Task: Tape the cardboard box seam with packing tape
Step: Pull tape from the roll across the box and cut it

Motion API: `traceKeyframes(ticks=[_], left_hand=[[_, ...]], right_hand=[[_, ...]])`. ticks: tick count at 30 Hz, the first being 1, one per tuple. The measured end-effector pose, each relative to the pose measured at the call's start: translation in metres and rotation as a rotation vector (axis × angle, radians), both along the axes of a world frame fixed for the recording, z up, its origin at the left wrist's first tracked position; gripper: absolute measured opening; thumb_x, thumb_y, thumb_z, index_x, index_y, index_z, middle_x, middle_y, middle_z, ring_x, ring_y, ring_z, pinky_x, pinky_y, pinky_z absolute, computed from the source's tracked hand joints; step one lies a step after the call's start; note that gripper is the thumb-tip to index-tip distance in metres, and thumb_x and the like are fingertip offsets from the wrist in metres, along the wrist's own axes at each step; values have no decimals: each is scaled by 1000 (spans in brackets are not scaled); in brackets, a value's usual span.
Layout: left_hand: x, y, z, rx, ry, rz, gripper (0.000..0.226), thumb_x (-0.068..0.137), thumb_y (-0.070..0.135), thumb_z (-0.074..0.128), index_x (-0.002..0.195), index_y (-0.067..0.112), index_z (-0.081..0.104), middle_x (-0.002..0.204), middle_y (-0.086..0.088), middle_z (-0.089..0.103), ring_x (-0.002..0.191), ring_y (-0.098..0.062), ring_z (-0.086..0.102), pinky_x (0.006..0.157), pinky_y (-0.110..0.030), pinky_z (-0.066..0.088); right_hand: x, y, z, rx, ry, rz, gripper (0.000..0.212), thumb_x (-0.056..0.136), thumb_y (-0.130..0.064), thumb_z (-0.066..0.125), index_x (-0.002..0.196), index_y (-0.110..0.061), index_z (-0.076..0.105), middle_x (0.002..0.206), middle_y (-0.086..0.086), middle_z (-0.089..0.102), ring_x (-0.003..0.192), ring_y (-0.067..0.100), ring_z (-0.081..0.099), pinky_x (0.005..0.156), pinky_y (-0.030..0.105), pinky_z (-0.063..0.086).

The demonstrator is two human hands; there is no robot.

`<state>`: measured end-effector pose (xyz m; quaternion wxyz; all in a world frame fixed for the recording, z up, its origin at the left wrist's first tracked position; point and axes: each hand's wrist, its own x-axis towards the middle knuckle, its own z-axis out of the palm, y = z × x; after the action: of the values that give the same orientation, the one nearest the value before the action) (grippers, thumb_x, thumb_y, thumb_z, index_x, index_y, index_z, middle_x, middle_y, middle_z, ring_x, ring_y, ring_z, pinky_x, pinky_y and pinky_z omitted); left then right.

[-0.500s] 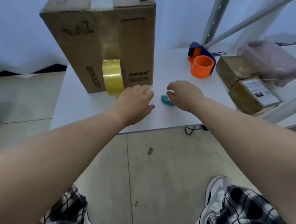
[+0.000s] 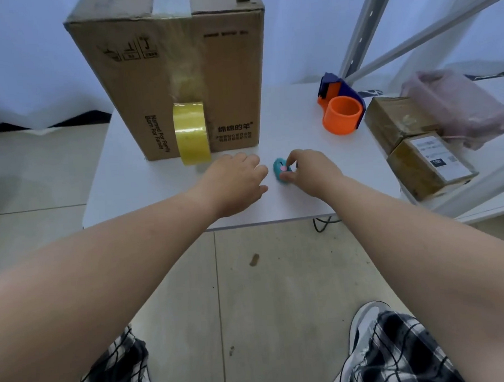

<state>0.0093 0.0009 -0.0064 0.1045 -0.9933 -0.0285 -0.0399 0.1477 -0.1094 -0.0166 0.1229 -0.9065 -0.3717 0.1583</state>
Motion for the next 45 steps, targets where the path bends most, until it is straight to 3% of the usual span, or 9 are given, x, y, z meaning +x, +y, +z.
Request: traceKeyframes(ticks=[10,13,17,23,30,35,40,43,45], left_hand=[[5,-5,6,74,-34,-105,40,99,38,32,116,8,54,114,-10,60,99,-26,58,80,-37,49],[7,-5,5,73,-28,-92,40,99,38,34,116,9,55,113,-10,60,100,-26,58,77,-36,46],[11,-4,7,107,-46,-83,40,99,39,34,112,9,57,110,-10,60,98,-27,58,73,-36,45],[14,-2,5,125,-64,-91,39,99,39,33,107,10,59,106,-9,61,94,-26,57,70,-35,42],[8,-1,28,158,-153,-72,36,99,35,36,101,8,60,95,-9,63,86,-26,57,71,-36,43],[-9,14,55,45,-312,30,44,91,35,32,90,7,67,95,-12,68,89,-33,62,73,-42,51],[-43,43,67,-66,-440,309,43,91,37,49,124,10,54,133,-16,49,119,-36,46,95,-46,40],[-57,58,70,-335,-629,546,49,89,39,53,128,11,42,132,-15,38,121,-32,38,100,-41,33],[-61,68,71,-554,-744,716,54,86,42,58,127,12,38,132,-14,34,123,-31,36,101,-38,32]], right_hand=[[3,4,2,-5,128,-60,34,86,-17,64,119,-13,54,121,12,58,104,24,56,88,32,48],[1,1,4,11,148,-72,43,89,-25,60,128,-10,49,124,12,57,109,25,55,89,31,45],[-1,2,5,-57,62,-36,42,92,-38,52,119,-6,59,115,13,62,102,26,58,86,34,48],[-5,12,-1,-80,-27,-2,33,92,-28,54,117,-7,58,110,13,59,94,27,58,81,36,50],[0,12,13,122,17,-46,29,90,-19,57,118,-11,55,114,13,61,97,26,58,86,36,50],[0,24,47,463,175,-133,34,94,-21,52,127,-14,51,119,10,58,96,23,58,78,32,52],[-22,41,68,677,247,-84,24,93,-21,53,115,-11,56,102,6,56,86,17,52,62,19,40],[-33,52,72,700,257,-66,25,92,-23,57,113,-11,59,118,6,47,108,21,50,81,21,42],[-35,57,74,687,283,-55,25,90,-24,59,113,-13,60,144,9,31,134,25,32,100,28,33]])
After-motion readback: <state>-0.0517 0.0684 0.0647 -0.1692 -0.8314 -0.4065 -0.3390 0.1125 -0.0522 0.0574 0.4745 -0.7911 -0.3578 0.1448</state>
